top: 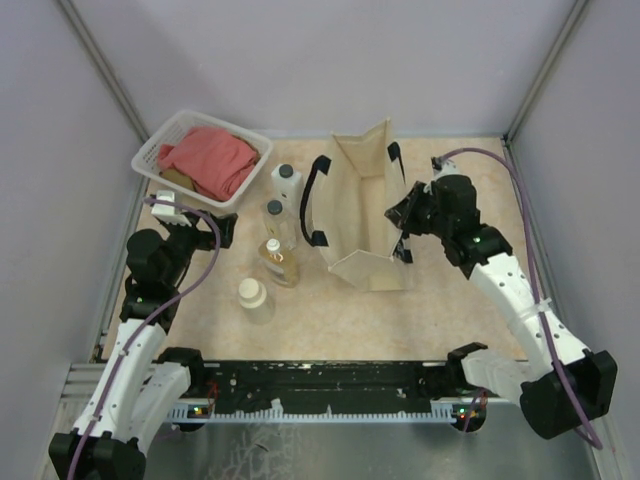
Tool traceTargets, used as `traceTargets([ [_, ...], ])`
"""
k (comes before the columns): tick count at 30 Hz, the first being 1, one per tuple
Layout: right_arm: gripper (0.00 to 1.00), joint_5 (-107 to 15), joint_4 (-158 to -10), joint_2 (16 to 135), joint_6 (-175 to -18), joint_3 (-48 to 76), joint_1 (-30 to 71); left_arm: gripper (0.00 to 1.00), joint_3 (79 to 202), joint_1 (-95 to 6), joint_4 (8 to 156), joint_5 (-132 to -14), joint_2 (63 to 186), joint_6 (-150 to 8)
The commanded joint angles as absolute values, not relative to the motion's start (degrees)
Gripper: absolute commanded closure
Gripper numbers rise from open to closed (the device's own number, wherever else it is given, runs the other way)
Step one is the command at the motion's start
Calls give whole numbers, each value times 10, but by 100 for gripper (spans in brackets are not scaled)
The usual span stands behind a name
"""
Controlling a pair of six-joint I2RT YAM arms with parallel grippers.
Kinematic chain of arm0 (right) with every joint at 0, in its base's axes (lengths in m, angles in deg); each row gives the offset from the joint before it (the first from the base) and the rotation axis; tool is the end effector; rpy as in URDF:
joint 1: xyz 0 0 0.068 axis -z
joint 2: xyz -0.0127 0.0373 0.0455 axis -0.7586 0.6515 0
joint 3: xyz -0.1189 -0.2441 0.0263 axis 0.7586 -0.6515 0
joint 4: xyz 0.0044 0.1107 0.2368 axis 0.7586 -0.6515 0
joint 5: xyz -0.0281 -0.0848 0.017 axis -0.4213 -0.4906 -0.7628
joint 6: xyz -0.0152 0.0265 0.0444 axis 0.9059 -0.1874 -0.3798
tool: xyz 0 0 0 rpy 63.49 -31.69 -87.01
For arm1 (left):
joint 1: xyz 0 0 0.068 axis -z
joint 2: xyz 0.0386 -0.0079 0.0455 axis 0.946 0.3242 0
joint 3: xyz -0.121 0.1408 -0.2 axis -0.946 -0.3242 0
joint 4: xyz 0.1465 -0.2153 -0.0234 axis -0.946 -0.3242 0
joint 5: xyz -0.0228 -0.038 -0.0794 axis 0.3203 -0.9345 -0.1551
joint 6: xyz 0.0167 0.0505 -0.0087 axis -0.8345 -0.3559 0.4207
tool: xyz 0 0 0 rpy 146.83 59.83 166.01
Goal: Place the personal care products into the canvas bag
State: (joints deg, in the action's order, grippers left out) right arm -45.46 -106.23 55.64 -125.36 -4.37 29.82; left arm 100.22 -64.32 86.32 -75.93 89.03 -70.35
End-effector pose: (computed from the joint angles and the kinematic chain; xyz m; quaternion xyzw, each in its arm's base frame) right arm 0.2242 0.0851 0.3395 0.0790 0.8453 0.2987 0.4359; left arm 0.1749 -0.0276 0.3056 0.0360 0.7147 -0.1809 0.6746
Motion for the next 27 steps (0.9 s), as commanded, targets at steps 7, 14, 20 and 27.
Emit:
traceTargets([
  [7,100,-476,-999,541,-1234,-105,299,1,1067,-625,880,-825,985,-729],
  [14,100,-508,-1020,532,-1206,-108,299,1,1218,-594,839,-823,1132,-767],
  [20,100,-509,-1010,530,-1199,-123,299,1,1383,-591,743,-859,1286,-772],
  [27,100,-511,-1009,531,-1185,-123,299,1,1511,-591,666,-909,1372,-810],
])
